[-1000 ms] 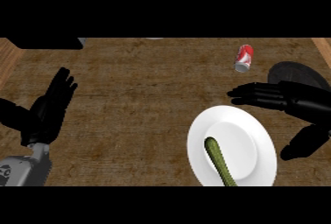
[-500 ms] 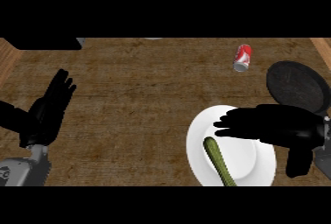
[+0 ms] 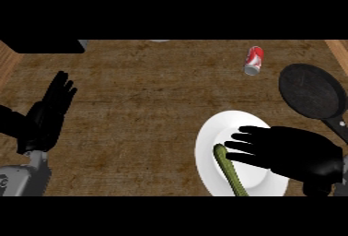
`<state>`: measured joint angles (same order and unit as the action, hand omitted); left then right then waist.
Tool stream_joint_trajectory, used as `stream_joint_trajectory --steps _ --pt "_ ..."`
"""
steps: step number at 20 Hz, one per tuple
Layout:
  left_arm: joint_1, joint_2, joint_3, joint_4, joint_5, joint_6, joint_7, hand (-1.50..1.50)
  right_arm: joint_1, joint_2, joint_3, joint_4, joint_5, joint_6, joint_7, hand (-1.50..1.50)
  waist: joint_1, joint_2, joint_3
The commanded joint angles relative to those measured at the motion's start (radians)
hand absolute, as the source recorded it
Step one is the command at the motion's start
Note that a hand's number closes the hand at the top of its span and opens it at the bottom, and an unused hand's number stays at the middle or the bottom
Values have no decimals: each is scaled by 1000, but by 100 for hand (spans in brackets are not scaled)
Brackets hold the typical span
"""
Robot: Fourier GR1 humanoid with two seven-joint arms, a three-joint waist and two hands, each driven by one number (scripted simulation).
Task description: Pick the squash from the plate and place it in the pan
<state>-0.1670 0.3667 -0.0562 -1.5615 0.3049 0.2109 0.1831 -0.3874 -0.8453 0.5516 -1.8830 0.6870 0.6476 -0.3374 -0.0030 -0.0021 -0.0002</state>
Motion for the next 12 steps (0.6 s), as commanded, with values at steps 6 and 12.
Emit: stream_joint_trajectory --steps 6,12 --pt "26 -54 10 0 -48 -23 -1 0 102 136 -11 -87 134 40 47 -150 5 1 0" --pt "76 -86 12 -34 -65 -32 -31 0 145 241 102 -129 274 84 179 -150 9 1 0"
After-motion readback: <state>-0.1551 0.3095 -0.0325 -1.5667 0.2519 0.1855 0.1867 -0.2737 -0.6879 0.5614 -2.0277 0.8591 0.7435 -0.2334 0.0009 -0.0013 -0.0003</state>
